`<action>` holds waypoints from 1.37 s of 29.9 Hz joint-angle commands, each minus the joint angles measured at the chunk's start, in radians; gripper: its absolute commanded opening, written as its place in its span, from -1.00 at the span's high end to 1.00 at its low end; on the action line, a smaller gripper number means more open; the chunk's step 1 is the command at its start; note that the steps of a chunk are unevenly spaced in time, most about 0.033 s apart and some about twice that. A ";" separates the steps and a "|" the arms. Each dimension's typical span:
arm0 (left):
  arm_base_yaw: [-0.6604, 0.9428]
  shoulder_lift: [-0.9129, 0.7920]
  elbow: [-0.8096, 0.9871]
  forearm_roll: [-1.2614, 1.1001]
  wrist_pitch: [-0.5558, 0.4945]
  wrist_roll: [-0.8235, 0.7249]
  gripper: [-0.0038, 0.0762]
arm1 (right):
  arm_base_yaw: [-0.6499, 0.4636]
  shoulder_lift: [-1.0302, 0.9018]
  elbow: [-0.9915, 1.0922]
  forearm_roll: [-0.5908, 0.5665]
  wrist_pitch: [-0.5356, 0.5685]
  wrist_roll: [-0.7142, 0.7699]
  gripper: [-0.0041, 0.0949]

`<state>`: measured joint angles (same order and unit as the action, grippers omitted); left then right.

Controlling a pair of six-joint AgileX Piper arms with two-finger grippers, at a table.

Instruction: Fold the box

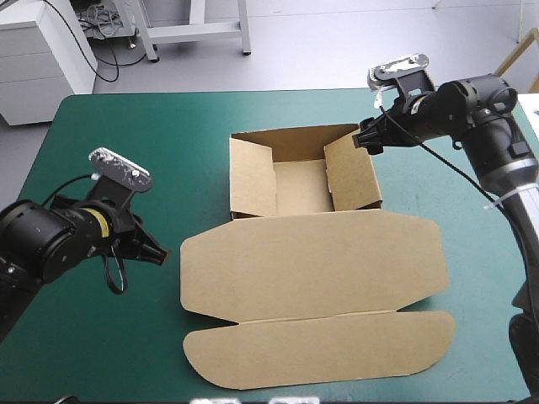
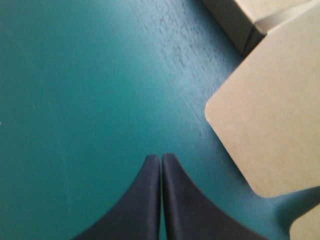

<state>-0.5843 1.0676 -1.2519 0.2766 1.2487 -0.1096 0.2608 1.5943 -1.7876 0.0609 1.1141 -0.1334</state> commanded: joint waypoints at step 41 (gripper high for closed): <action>-0.003 -0.135 0.333 0.027 -0.098 -0.099 0.93 | -0.014 0.336 -0.048 0.052 -0.134 -0.010 0.96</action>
<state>-0.5843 0.9448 -0.8981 0.2787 1.1805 -0.1965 0.2607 1.9917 -1.7891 0.1153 1.0090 -0.1265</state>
